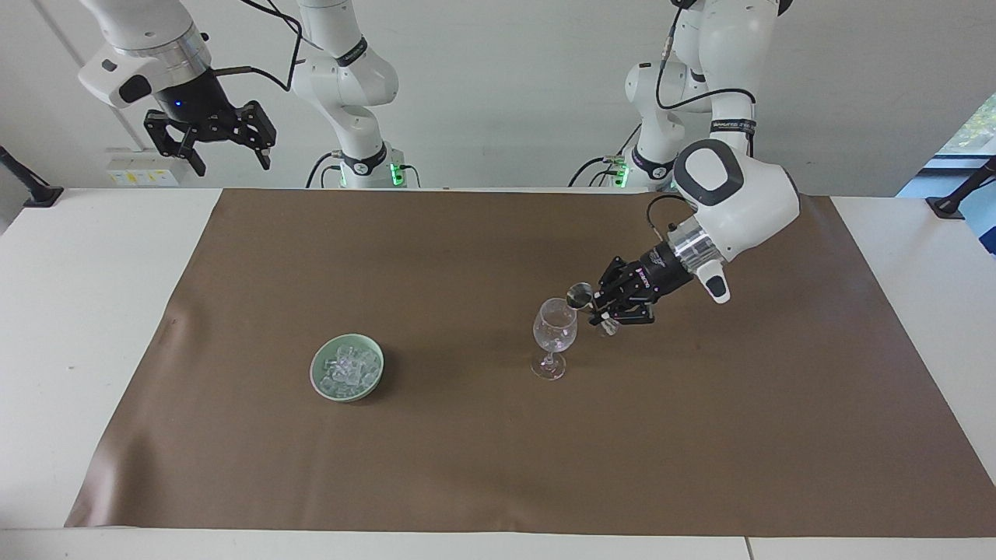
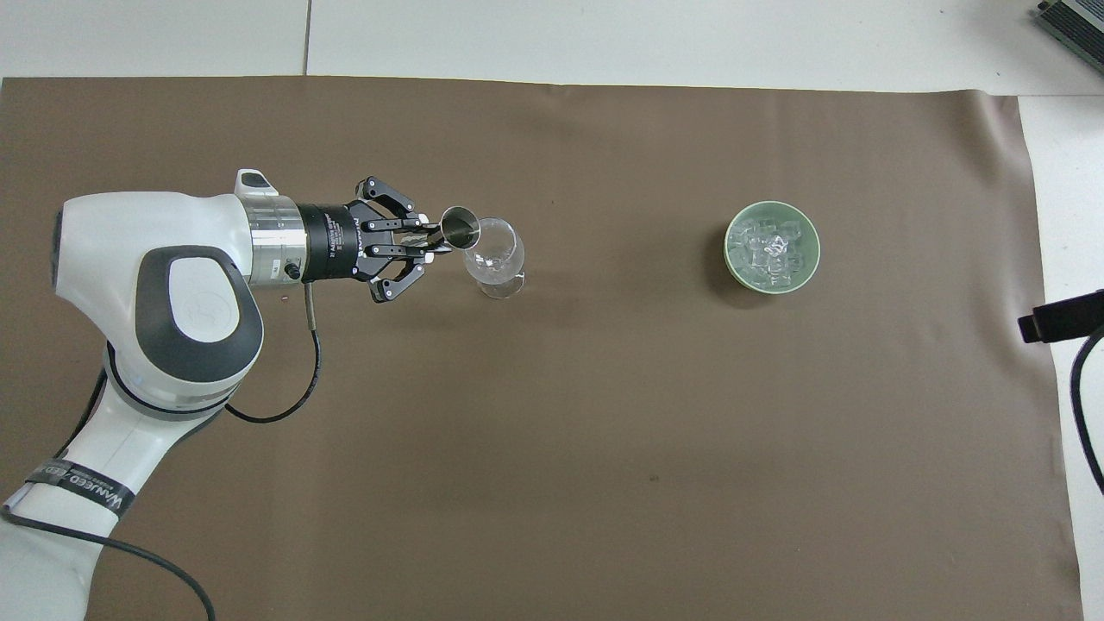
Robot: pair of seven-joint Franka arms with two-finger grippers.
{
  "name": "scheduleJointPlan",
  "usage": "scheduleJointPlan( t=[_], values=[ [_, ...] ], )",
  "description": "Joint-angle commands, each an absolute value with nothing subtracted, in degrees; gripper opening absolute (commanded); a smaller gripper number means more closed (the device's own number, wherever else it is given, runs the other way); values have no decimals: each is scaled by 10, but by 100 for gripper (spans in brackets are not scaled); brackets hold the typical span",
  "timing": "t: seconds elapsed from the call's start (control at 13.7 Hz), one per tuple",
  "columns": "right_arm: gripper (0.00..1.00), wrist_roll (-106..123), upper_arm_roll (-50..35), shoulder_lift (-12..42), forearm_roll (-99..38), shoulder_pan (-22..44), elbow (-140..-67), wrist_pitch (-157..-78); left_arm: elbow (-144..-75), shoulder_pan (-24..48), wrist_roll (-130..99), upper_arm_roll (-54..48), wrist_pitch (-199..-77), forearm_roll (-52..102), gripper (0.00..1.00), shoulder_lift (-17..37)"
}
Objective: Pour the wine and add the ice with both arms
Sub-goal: 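Tilt the silver cup over the clear glass with the left gripper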
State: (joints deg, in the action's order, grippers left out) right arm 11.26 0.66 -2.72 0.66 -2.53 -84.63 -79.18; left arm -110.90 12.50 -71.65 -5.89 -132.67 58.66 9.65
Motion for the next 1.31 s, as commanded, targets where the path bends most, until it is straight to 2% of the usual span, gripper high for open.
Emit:
scheduleJointPlan(
  t=[0.0, 1.24],
  values=[
    [100, 105, 5, -34, -4, -27, -857, -795, -1110, 142, -722, -51, -1346, 564, 0, 91],
    [100, 105, 5, -34, -4, -27, -857, -795, -1091, 166, -732, -49, -1408, 446, 0, 90]
  ],
)
